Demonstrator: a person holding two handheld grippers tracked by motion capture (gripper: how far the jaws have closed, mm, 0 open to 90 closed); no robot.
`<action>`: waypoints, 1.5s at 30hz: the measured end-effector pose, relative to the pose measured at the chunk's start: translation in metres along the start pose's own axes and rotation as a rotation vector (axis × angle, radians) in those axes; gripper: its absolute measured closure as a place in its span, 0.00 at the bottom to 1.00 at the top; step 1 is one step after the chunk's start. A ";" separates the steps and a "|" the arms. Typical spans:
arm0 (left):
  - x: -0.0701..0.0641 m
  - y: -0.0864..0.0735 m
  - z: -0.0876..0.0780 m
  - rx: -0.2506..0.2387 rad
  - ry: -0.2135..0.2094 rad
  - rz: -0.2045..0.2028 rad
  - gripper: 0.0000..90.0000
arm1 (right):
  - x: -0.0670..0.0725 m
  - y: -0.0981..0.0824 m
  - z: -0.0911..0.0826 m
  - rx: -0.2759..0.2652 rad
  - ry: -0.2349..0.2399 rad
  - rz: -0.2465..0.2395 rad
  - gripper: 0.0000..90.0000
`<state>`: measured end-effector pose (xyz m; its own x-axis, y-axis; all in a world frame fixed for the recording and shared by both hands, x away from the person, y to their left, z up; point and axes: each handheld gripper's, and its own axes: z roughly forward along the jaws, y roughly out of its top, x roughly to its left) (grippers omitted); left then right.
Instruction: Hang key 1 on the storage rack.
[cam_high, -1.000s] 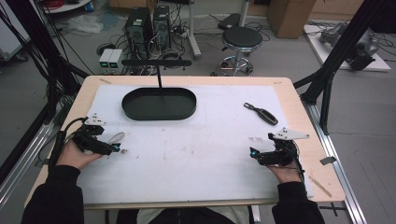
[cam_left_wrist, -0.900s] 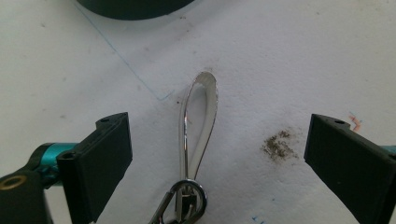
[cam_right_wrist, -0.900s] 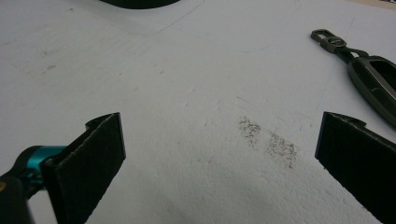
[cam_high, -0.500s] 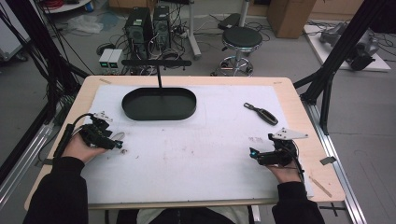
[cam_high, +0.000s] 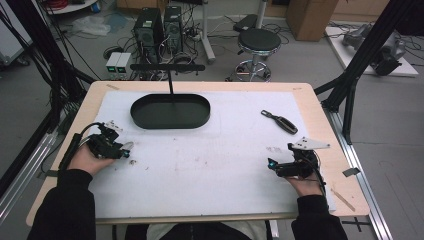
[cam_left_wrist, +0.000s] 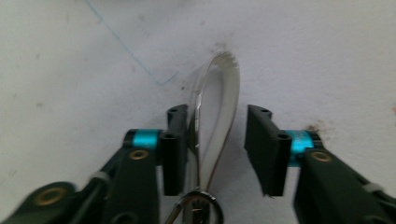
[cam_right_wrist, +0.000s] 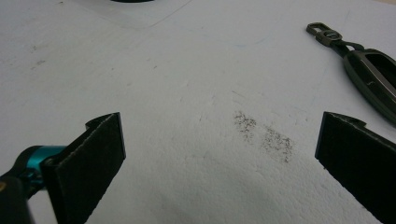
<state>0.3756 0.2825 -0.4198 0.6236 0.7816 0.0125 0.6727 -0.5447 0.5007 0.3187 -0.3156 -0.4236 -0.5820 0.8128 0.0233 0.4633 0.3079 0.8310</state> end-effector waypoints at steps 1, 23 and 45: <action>0.001 0.000 0.001 0.003 -0.003 -0.013 0.71 | 0.000 0.000 0.000 -0.001 -0.002 0.002 0.01; 0.008 -0.003 -0.012 -0.090 -0.023 0.030 0.95 | 0.002 -0.001 0.002 -0.005 -0.003 -0.015 0.01; 0.014 0.026 -0.060 -0.301 -0.105 -0.032 0.95 | 0.000 -0.002 0.003 0.010 -0.002 -0.004 0.01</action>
<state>0.3782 0.2978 -0.3552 0.6523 0.7528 -0.0887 0.5542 -0.3938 0.7333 0.3195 -0.3146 -0.4273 -0.5826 0.8125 0.0189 0.4676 0.3161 0.8255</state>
